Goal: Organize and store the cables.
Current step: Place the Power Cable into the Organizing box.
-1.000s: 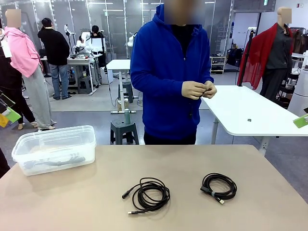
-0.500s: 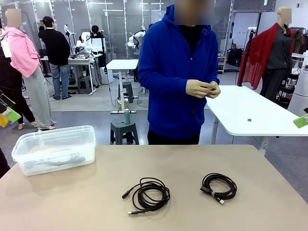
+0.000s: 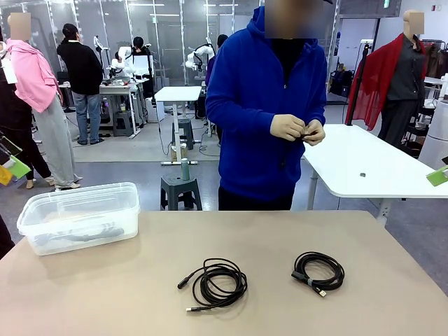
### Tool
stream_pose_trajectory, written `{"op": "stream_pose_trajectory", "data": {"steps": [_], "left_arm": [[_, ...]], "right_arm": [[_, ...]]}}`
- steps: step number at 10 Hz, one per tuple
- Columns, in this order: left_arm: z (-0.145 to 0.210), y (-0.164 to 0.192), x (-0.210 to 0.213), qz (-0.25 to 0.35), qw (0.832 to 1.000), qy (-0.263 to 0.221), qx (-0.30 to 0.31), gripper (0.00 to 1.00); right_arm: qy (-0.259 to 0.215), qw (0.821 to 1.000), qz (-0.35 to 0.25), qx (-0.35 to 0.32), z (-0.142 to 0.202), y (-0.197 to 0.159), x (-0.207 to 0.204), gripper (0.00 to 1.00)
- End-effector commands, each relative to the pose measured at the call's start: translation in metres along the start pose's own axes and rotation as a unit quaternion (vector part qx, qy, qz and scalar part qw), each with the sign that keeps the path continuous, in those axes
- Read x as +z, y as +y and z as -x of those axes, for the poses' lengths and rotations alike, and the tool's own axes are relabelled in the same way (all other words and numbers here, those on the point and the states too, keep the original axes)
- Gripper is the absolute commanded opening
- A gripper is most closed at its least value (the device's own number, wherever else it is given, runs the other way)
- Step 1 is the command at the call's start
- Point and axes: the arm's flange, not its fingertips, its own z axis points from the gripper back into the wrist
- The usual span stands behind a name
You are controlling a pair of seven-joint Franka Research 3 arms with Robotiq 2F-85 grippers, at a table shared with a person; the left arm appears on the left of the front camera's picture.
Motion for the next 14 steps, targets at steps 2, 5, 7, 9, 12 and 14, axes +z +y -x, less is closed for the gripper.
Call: {"op": "stream_pose_trajectory", "data": {"steps": [2,5,7,9,12,14], "left_arm": [[-0.0037,0.0013,0.0011,-0.004,1.000,0.006,0.006,1.00],[-0.0037,0.0013,0.0011,-0.004,1.000,0.006,0.006,1.00],[-0.0037,0.0013,0.0011,-0.004,1.000,0.006,0.006,1.00],[-0.0037,0.0013,0.0011,-0.004,1.000,0.006,0.006,1.00],[-0.0037,0.0013,0.0011,-0.004,1.000,0.006,0.006,1.00],[-0.0037,0.0013,0.0011,-0.004,1.000,0.006,0.006,1.00]], "right_arm": [[-0.002,1.000,-0.003,0.002,0.0014,-0.0007,-0.0004,1.00],[-0.002,1.000,-0.003,0.002,0.0014,-0.0007,-0.0004,1.00],[-0.002,1.000,-0.003,0.002,0.0014,-0.0007,-0.0004,1.00],[-0.002,1.000,-0.003,0.002,0.0014,-0.0007,-0.0004,1.00],[-0.002,1.000,-0.003,0.002,0.0014,-0.0007,-0.0004,1.00],[-0.002,1.000,-0.003,0.002,0.0014,-0.0007,-0.0004,1.00]]}}
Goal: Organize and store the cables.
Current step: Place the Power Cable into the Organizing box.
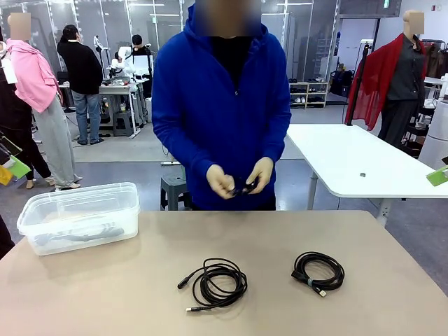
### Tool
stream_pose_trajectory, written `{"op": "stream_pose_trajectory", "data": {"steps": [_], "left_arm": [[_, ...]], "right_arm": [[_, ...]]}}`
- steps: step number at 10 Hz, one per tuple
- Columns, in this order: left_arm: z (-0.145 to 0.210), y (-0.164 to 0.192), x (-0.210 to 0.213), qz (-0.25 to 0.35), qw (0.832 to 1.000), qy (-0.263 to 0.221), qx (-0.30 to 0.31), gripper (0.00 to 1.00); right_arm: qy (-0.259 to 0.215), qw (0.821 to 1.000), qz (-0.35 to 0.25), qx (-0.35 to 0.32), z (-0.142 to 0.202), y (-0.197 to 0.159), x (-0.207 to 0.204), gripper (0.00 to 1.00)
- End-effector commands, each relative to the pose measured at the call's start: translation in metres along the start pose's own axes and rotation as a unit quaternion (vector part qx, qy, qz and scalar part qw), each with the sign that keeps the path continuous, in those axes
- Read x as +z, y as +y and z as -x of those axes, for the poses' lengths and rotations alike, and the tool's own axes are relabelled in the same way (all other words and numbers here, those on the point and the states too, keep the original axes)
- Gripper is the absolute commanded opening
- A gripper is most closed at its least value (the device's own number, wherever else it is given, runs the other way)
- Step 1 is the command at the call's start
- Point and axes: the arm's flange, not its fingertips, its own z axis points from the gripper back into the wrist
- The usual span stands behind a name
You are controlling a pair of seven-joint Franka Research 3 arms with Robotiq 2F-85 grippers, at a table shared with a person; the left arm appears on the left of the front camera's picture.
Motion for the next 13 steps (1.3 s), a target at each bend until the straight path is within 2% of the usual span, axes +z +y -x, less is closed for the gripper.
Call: {"op": "stream_pose_trajectory", "data": {"steps": [1,13], "left_arm": [[-0.0037,0.0013,0.0011,-0.004,1.000,0.006,0.006,1.00],[-0.0037,0.0013,0.0011,-0.004,1.000,0.006,0.006,1.00]], "right_arm": [[-0.002,1.000,-0.003,0.002,0.0014,-0.0007,-0.0004,1.00],[-0.002,1.000,-0.003,0.002,0.0014,-0.0007,-0.0004,1.00]]}}
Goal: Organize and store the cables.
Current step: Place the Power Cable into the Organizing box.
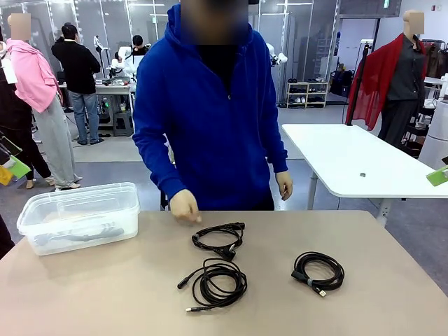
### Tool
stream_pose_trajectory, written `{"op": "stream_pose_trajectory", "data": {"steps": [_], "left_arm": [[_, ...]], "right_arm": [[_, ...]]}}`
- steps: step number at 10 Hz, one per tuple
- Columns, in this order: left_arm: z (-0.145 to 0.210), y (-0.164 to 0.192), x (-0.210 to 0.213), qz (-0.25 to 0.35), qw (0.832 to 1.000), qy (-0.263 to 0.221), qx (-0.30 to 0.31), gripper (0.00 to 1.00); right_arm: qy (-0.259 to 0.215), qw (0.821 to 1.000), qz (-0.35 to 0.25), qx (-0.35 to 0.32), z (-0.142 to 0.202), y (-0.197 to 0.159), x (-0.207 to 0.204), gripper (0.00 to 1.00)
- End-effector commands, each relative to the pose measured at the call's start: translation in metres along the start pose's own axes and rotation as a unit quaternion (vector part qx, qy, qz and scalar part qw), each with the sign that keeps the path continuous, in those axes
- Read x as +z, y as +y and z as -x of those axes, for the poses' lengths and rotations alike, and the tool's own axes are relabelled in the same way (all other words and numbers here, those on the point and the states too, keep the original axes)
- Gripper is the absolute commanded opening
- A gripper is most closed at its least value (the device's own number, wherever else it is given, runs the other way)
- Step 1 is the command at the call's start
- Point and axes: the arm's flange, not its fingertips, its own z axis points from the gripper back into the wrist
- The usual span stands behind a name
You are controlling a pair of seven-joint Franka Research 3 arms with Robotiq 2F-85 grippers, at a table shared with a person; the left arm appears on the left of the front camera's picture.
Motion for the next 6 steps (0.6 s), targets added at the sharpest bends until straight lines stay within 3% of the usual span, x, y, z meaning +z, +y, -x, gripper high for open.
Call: {"op": "stream_pose_trajectory", "data": {"steps": [1,6], "left_arm": [[-0.0037,0.0013,0.0011,-0.004,1.000,0.006,0.006,1.00],[-0.0037,0.0013,0.0011,-0.004,1.000,0.006,0.006,1.00]], "right_arm": [[-0.002,1.000,-0.003,0.002,0.0014,-0.0007,-0.0004,1.00],[-0.002,1.000,-0.003,0.002,0.0014,-0.0007,-0.0004,1.00]]}}
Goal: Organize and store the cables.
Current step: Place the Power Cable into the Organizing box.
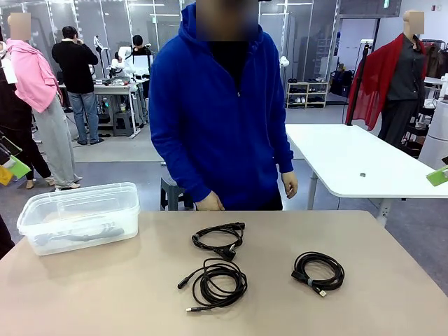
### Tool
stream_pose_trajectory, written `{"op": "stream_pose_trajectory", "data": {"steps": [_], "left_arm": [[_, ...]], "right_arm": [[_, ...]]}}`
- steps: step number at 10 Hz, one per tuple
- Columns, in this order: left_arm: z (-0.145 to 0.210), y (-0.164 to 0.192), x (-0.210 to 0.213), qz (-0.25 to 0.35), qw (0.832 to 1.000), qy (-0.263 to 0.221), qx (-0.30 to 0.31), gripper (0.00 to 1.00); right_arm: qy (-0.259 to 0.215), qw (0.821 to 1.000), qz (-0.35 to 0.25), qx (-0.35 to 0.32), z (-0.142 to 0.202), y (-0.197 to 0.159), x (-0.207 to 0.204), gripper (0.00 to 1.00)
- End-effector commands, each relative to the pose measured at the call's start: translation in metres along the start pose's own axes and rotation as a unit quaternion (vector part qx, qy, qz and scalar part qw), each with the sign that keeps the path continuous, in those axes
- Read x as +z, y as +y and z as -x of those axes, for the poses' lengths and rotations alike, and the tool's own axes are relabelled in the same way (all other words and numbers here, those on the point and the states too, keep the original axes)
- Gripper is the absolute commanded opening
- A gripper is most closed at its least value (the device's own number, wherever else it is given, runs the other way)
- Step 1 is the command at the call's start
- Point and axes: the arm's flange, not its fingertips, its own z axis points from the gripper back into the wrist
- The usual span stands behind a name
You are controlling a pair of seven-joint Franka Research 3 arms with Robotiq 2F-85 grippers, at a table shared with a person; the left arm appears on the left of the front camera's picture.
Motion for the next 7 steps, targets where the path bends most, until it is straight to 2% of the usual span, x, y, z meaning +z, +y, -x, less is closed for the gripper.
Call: {"op": "stream_pose_trajectory", "data": {"steps": [1,4,7], "left_arm": [[-0.004,0.001,0.001,-0.004,1.000,0.006,0.006,1.00],[-0.004,0.001,0.001,-0.004,1.000,0.006,0.006,1.00],[-0.011,-0.004,-0.003,0.010,1.000,0.001,-0.027,1.00]], "right_arm": [[-0.002,1.000,-0.003,0.002,0.001,-0.001,0.000,1.00],[-0.002,1.000,-0.003,0.002,0.001,-0.001,0.000,1.00],[-0.002,1.000,-0.003,0.002,0.001,-0.001,0.000,1.00]]}}
